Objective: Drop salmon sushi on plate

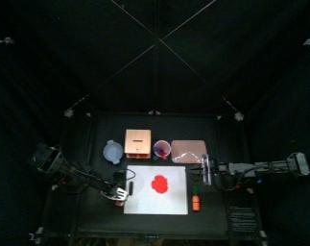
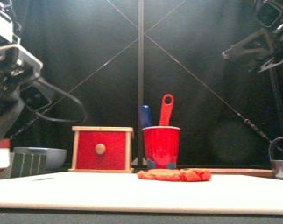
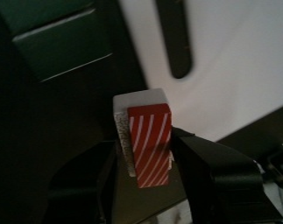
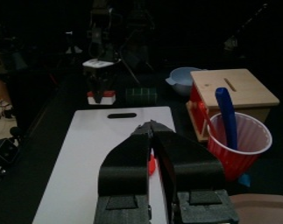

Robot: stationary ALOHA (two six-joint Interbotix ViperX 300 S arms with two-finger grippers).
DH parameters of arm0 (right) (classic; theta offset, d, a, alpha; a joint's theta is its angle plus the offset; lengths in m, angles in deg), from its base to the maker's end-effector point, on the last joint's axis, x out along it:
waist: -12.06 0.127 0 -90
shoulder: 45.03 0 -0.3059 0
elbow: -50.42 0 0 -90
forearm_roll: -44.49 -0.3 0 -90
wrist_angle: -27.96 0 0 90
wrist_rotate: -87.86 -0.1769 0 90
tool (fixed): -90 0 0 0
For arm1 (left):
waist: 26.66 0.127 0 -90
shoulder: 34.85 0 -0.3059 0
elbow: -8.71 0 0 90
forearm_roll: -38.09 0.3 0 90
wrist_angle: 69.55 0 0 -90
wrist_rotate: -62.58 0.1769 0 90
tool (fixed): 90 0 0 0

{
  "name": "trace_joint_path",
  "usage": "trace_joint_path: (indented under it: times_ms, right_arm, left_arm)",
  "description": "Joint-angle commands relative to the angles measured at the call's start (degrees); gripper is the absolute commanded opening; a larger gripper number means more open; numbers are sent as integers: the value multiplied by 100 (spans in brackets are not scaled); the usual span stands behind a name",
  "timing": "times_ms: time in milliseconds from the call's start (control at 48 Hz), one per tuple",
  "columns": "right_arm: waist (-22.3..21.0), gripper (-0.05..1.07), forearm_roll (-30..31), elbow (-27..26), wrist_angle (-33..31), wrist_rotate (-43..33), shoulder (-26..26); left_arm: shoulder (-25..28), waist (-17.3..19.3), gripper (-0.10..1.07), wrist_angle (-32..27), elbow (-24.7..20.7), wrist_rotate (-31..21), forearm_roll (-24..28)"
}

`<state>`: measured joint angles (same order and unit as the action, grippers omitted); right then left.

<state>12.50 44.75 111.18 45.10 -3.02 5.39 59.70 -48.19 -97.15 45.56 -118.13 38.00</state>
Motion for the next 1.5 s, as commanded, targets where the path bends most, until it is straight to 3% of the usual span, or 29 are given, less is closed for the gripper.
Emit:
trace_joint_path:
  times_ms: [0, 250, 542, 688, 875, 1083, 1292, 1479]
  right_arm:
    - [-9, 1, -9, -44, 44, 0, 44]
    - [-9, 1, -9, -53, 35, 0, -35]
    - [-9, 1, -26, -44, 35, 0, -35]
    - [-9, 1, -18, -35, 35, 0, -35]
    - [-9, 1, -26, -9, 44, 0, -35]
    - [0, 1, -18, -9, 35, 0, -35]
    - [9, 1, -9, -9, 35, -9, -35]
    - [26, 1, -9, -9, 44, 0, -35]
  left_arm:
    - [-360, 9, 54, 18, -211, 62, 439]
    - [-870, 492, 54, 510, -246, 290, 1793]
    - [-299, 1512, 54, 3586, -404, 422, 3094]
    - [229, 2030, 54, 4342, -791, 422, 3604]
    - [809, 2593, 54, 4395, -1731, 431, 4386]
    - [1345, 2962, 54, 4359, -2962, 431, 5265]
    - [2092, 3296, 54, 4271, -3973, 431, 5687]
    - [2777, 3507, 54, 3735, -4869, 439, 6091]
